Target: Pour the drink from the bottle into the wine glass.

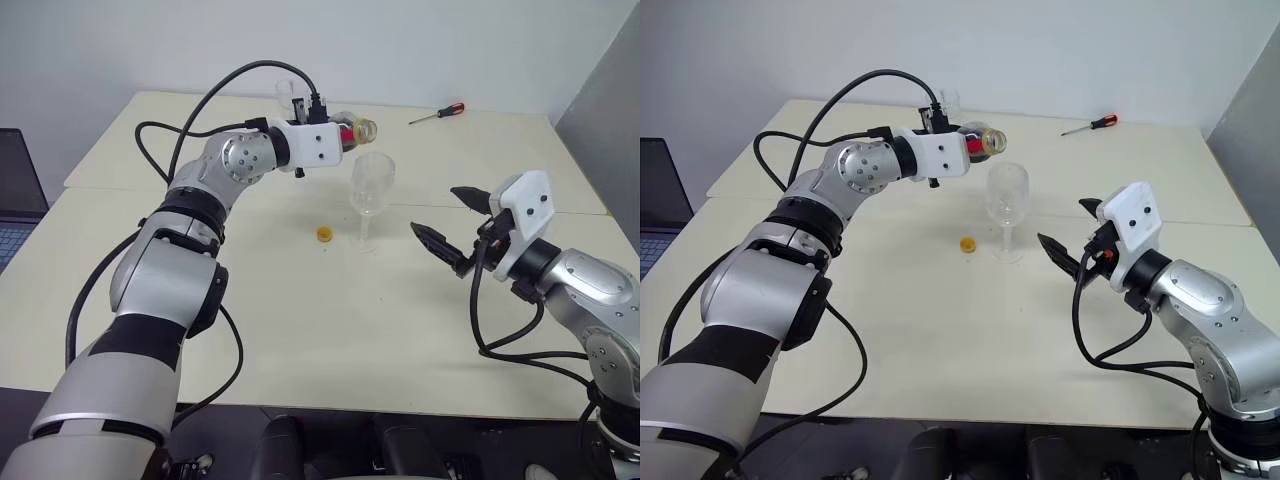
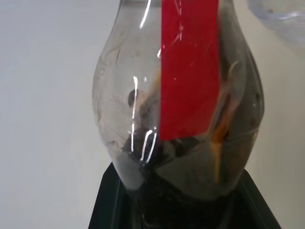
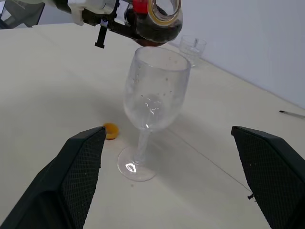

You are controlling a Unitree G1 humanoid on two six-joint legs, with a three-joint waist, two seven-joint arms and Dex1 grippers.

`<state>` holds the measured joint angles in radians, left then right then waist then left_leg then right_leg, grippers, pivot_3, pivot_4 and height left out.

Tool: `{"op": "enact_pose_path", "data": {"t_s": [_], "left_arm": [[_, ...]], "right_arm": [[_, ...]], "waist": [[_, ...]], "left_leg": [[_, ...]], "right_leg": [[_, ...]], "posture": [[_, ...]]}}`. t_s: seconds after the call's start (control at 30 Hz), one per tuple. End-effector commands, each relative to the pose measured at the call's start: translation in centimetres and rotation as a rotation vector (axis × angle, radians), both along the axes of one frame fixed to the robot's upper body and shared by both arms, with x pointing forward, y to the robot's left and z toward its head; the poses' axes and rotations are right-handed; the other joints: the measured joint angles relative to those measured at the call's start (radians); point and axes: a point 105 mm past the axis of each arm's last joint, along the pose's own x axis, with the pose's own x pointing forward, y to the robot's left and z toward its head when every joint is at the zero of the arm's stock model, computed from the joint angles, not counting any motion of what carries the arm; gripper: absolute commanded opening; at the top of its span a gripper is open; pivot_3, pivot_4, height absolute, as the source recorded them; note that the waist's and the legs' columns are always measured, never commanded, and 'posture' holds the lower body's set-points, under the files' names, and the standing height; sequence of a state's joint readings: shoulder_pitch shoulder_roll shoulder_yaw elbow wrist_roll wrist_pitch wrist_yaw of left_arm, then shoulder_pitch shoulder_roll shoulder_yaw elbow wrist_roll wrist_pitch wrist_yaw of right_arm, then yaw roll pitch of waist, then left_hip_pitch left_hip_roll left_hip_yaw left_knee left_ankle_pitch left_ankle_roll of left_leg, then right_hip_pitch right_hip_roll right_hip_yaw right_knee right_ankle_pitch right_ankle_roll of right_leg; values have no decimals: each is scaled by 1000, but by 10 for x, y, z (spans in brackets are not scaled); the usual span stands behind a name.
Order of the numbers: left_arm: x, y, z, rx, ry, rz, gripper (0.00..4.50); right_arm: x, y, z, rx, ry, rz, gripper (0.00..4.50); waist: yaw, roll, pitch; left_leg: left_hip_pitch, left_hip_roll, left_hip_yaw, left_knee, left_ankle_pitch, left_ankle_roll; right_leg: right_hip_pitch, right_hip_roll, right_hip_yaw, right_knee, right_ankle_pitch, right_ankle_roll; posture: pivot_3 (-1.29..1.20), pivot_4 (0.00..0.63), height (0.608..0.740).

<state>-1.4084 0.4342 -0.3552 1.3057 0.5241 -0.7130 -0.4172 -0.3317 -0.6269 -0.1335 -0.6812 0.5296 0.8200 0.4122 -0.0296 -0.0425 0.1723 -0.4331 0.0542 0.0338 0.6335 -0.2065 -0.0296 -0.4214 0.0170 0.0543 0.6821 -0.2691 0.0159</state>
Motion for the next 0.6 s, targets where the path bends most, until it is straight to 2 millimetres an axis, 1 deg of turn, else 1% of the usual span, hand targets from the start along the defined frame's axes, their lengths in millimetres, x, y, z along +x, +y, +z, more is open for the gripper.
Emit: {"op": "enact_pose_path", "data": {"t_s": [0.03, 0.2, 0.37, 0.6], "left_arm": [[-6, -4, 33, 28, -139, -35, 950], [-5, 3, 32, 90, -167, -18, 948], [-6, 5, 31, 122, -183, -21, 925], [-6, 3, 33, 188, -242, -21, 924]], "right_arm": [[-3, 1, 10, -12, -52, -2, 4500], [-3, 0, 10, -11, -50, -7, 4500], [-1, -2, 6, -24, -36, -17, 4500], [-1, -1, 6, -29, -39, -15, 4500]], "waist": [[0, 0, 0], [0, 0, 0], [1, 0, 0], [1, 0, 0]], "left_leg": [[0, 0, 0, 0, 0, 0], [0, 0, 0, 1, 0, 0], [0, 0, 0, 2, 0, 0], [0, 0, 0, 4, 0, 0]], "right_leg": [[0, 0, 0, 0, 0, 0], [0, 0, 0, 0, 0, 0], [1, 0, 0, 0, 0, 0], [1, 0, 0, 2, 0, 0]], "posture": [[0, 150, 740], [0, 150, 740], [0, 150, 740], [0, 150, 740]]}}
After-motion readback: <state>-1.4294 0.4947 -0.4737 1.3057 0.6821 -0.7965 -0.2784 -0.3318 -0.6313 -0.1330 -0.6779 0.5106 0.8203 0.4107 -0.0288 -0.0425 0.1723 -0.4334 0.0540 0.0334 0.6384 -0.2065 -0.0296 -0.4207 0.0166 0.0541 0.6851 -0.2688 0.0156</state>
